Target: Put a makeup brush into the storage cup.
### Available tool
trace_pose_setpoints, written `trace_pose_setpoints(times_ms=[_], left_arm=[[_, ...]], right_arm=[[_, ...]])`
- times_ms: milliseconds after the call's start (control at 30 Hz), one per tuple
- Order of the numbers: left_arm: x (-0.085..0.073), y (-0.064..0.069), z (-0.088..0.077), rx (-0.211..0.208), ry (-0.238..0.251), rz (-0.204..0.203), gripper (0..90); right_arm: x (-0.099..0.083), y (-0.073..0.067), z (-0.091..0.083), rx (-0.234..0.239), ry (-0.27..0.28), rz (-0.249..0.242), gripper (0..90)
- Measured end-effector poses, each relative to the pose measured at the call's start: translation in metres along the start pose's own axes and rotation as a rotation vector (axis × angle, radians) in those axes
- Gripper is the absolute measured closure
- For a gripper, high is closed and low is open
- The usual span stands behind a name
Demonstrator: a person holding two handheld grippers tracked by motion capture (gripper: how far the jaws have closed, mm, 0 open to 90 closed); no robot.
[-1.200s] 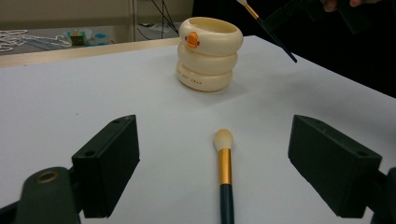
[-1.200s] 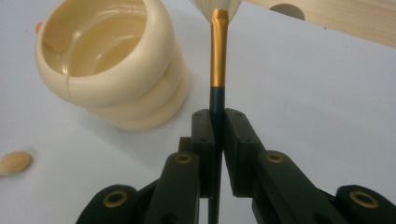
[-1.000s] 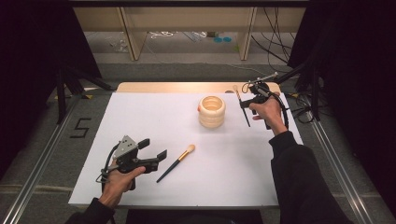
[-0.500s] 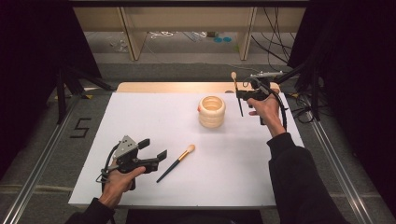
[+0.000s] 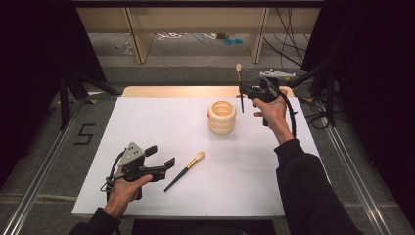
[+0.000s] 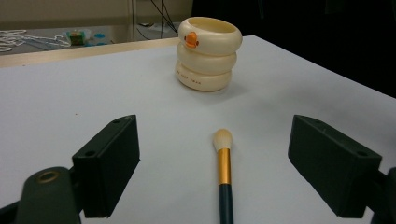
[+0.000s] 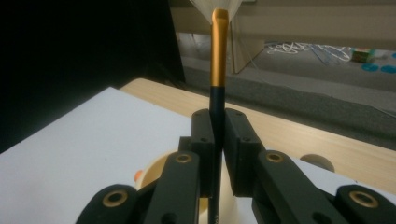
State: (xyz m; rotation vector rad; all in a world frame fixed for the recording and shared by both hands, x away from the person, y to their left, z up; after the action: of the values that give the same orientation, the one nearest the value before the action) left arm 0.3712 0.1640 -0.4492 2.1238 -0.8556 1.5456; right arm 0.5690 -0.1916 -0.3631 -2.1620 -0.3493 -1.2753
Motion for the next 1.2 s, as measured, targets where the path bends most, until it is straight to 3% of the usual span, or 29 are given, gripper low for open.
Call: trace_pose_setpoints(times_ms=[233, 600, 933, 1167, 1200], left_arm=[[0.0, 0.0, 0.0, -0.002, 0.0, -0.002, 16.7], [0.0, 0.0, 0.0, -0.003, 0.0, -0.001, 16.7], [0.0, 0.0, 0.001, -0.003, 0.0, 0.002, 16.6], [-0.001, 0.004, 0.001, -0.022, -0.003, -0.033, 16.6], [-0.001, 0.002, 0.001, -0.016, -0.002, -0.013, 16.6]], right_arm=[[0.003, -0.007, 0.004, 0.007, 0.064, -0.012, 83.1], [0.002, -0.012, 0.015, 0.03, 0.101, 0.003, 83.1], [-0.002, -0.018, 0.026, 0.041, 0.097, 0.011, 83.1], [-0.004, -0.019, 0.032, 0.044, 0.104, 0.009, 83.1], [-0.004, -0.019, 0.033, 0.042, 0.103, 0.016, 83.1]])
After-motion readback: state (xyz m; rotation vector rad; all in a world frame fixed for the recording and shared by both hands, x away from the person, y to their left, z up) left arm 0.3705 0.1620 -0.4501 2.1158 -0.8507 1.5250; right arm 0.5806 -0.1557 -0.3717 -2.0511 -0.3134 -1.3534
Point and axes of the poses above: each handheld gripper's, and its own axes: z roughly forward along the jaws, x roughly out of its top, y roughly to its right, the point moved 3 cm from there along z, roughly forward along the jaws, and after that the axes turned 13 degrees about z, right-handed, at the moved point
